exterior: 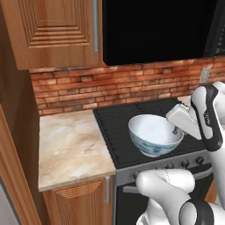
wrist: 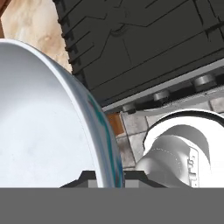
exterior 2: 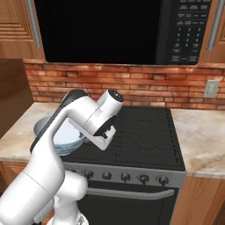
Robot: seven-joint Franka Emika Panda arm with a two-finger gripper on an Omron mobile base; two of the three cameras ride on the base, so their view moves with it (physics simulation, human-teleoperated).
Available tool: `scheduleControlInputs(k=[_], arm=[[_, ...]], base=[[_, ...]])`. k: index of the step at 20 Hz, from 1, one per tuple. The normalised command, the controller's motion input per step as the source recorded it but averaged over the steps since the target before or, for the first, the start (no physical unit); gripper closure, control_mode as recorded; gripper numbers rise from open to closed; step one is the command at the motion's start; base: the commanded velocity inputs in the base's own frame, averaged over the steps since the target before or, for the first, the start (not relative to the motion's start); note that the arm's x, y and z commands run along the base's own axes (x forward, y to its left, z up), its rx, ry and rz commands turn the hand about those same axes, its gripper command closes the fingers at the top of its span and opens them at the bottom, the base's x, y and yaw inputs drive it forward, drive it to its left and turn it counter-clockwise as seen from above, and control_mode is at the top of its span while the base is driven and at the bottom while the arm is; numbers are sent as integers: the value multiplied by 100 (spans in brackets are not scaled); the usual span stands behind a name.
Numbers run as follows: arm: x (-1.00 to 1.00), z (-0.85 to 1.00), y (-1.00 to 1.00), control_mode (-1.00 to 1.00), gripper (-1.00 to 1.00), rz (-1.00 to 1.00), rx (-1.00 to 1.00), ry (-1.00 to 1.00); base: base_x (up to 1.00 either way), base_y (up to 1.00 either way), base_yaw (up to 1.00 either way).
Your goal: Pick the cup and bowl from the counter and place them on the counter next to the sink.
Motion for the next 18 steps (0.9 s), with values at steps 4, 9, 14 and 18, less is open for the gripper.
scheduleControlInputs(k=[4,9,14,18], arm=[[0,0,0,100,100,0,0,0],[0,0,0,100,100,0,0,0],[0,0,0,100,100,0,0,0],[0,0,0,100,100,0,0,0]], base=[[-100,-26,-13],[-90,-19,-12],[-23,-31,-46],[-2,-5,-75]])
